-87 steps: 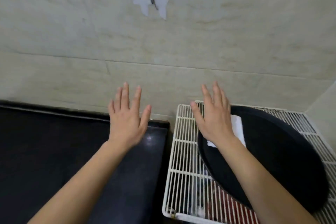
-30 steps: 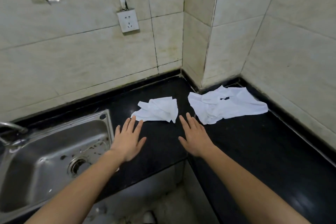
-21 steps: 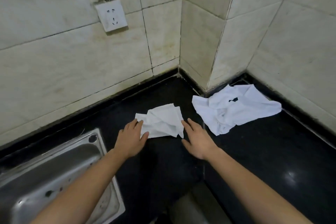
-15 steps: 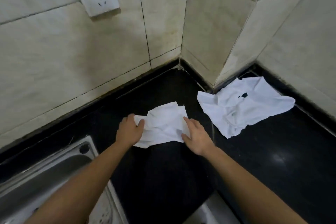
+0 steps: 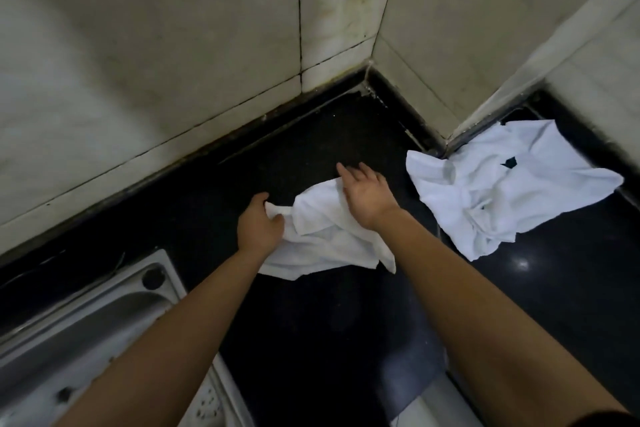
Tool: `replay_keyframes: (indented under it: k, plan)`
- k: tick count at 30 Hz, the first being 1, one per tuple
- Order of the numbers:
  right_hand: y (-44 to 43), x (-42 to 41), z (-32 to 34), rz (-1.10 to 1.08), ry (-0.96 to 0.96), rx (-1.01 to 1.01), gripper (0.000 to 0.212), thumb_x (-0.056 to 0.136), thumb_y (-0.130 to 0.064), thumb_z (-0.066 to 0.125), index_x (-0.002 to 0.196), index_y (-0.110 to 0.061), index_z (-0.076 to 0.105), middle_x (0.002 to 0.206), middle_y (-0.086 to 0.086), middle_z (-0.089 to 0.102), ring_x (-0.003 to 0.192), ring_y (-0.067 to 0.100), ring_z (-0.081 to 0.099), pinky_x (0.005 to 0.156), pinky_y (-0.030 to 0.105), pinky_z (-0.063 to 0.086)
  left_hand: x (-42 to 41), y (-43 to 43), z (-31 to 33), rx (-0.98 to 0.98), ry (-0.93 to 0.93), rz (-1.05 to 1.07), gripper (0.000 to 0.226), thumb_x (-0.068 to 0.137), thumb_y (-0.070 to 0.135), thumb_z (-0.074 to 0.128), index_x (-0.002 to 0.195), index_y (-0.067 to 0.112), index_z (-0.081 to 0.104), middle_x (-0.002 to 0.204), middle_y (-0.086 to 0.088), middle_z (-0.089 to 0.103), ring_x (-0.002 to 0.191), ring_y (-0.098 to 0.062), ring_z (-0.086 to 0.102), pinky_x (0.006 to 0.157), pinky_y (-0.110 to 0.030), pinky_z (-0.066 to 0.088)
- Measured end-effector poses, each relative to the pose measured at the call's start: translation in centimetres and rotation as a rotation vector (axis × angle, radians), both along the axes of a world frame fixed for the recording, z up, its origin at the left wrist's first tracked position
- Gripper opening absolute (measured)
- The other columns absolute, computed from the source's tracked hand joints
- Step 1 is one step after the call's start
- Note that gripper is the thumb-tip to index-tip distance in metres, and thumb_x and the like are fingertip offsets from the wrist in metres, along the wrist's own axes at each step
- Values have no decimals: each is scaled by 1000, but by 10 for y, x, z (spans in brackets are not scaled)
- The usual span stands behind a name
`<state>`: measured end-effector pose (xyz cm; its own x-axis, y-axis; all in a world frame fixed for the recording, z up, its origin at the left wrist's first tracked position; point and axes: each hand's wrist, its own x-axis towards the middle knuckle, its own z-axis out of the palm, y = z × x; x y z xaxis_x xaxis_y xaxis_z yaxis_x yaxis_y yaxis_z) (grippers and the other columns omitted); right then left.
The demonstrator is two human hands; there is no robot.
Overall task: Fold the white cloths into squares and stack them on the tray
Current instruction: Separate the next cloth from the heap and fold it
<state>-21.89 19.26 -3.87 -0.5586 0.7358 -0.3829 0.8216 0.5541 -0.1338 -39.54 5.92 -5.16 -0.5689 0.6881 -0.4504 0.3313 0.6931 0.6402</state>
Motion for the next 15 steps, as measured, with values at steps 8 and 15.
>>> replay_keyframes:
  k: [8,15]
  plan:
    - [-25,32,25,-83,159,-108,29,96,-29,60,123,-20,63,122,7,55,108,28,59,92,36,46,-12,-30,12,8,77,-74,16,90,10,65,98,23,59,100,1,64,92,-17,60,77,-26,41]
    - [-36,83,114,-26,509,-112,9,90,-26,69,98,-25,67,95,-6,64,83,12,61,75,33,52,11,-50,55,-39,195,-110,28,88,16,67,115,20,60,124,-12,58,107,-25,56,82,-33,46]
